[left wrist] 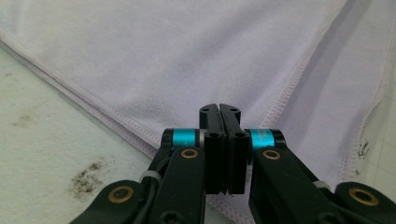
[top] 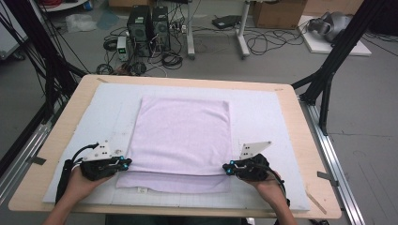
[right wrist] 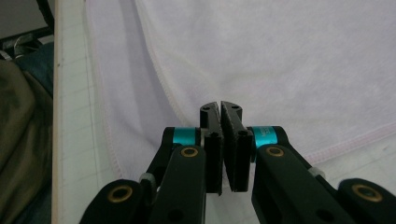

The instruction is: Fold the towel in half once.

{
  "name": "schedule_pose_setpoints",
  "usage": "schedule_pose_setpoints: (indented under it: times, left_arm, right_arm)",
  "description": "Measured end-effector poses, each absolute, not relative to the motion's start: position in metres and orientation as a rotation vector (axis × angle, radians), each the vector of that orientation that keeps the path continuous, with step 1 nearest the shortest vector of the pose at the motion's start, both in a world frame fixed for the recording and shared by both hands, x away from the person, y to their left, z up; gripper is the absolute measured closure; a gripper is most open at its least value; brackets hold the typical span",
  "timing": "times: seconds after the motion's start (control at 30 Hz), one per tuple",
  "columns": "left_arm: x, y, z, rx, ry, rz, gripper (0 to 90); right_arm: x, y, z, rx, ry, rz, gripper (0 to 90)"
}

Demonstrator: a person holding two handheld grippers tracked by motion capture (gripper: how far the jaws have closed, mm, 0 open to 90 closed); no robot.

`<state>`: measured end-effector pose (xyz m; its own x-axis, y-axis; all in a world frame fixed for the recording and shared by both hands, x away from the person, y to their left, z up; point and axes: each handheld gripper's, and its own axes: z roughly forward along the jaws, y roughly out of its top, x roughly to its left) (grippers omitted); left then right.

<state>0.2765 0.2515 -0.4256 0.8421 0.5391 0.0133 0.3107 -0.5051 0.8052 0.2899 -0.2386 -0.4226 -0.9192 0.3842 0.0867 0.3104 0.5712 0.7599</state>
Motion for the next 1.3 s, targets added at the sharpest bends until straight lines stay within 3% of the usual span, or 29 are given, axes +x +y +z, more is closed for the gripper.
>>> schedule_pose_setpoints:
  times: [0.43, 0.53, 0.57, 0.67, 1.03, 1.13, 1.2, 1.3]
  left_arm:
    - [0.249, 0.264, -0.396, 2.077, 0.586, 0.394, 88.2]
    - [0.237, 0.266, -0.409, 2.098, 0.584, 0.346, 87.1]
    - [0.236, 0.266, -0.415, 2.121, 0.588, 0.333, 83.3]
    - [0.237, 0.262, -0.426, 2.161, 0.600, 0.304, 72.3]
    - [0.242, 0.254, -0.443, 2.216, 0.575, 0.261, 69.7]
    - [0.241, 0.256, -0.443, 2.213, 0.571, 0.259, 74.6]
    - [0.239, 0.256, -0.443, 2.218, 0.551, 0.276, 84.9]
    - [0.239, 0.257, -0.440, 2.213, 0.552, 0.282, 87.7]
  right_arm:
    - [0.275, -0.235, -0.384, 0.515, 2.644, 1.344, 87.5]
    - [0.264, -0.235, -0.395, 0.510, 2.680, 1.359, 85.0]
    - [0.262, -0.235, -0.402, 0.521, 2.699, 1.342, 78.2]
    - [0.261, -0.233, -0.419, 0.555, 2.749, 1.296, 74.0]
    - [0.259, -0.221, -0.441, 0.494, 2.839, 1.244, 67.0]
    - [0.258, -0.221, -0.440, 0.464, 2.844, 1.227, 77.4]
    - [0.258, -0.220, -0.440, 0.442, 2.870, 1.203, 87.7]
    - [0.257, -0.222, -0.437, 0.427, 2.875, 1.212, 88.6]
